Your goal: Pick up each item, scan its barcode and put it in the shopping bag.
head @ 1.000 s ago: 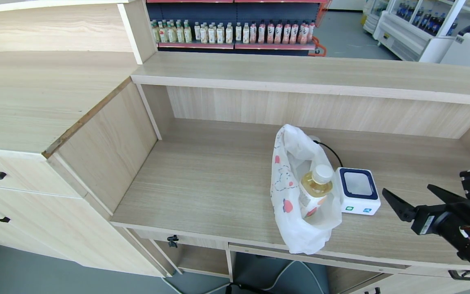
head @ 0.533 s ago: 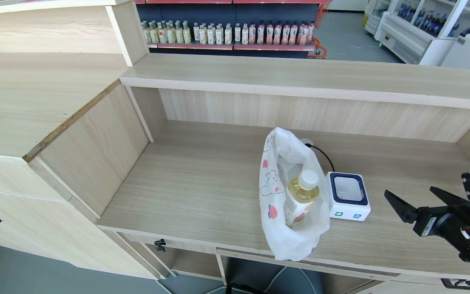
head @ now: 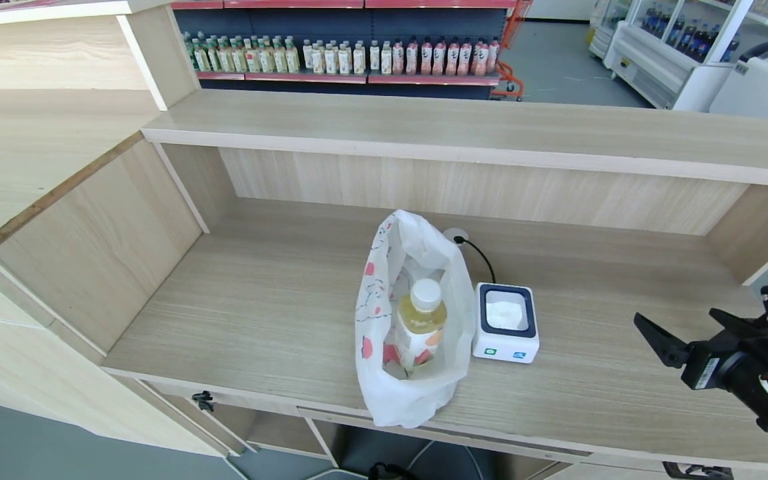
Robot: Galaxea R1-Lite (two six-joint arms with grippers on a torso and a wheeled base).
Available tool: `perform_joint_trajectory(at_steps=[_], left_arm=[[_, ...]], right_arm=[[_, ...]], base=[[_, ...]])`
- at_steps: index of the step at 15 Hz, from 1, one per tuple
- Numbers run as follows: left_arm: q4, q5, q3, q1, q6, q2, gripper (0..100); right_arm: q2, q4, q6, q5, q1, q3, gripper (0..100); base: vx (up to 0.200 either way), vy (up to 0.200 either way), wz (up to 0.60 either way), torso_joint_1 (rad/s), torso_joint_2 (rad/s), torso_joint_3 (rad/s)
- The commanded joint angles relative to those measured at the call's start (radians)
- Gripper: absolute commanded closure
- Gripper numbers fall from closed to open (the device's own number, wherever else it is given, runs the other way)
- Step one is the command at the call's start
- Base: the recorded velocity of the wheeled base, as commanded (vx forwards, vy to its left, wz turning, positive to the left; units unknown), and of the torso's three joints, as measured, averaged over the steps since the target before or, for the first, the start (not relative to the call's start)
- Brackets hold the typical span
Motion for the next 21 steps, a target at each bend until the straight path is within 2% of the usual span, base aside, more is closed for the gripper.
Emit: perform_joint_trajectory(at_steps=[1, 4, 10, 16, 21], left_arm=[[-0.001, 0.009, 0.0, 0.0, -0.026, 0.0, 0], [0.001, 0.009, 0.0, 0.0, -0.036, 0.0, 0], [0.001, 0.006, 0.0, 0.0, -0.035, 0.0, 0], [0.001, 0.006, 0.0, 0.0, -0.036, 0.0, 0], [0.001, 0.003, 0.0, 0.0, -0.036, 0.0, 0]], right_arm=[[-0.003, -0.001, -0.001, 0.002, -0.008, 0.0, 0], [-0.002, -0.001, -0.002, -0.004, -0.017, 0.0, 0], [0.058, 0.022, -0.051, -0.07, -0.172, 0.0, 0], [0.061, 0.021, -0.051, -0.067, -0.198, 0.0, 0], [0.104, 0.018, -0.123, -0.044, -0.335, 0.0, 0]], base=[[-0.2, 0.0, 0.0, -0.007, 0.0, 0.002], [-0.2, 0.0, 0.0, 0.007, 0.0, 0.001], [-0.2, 0.0, 0.0, 0.006, 0.0, -0.002], [0.0, 0.0, 0.0, 0.0, 0.0, 0.0], [0.0, 0.0, 0.0, 0.0, 0.0, 0.0]])
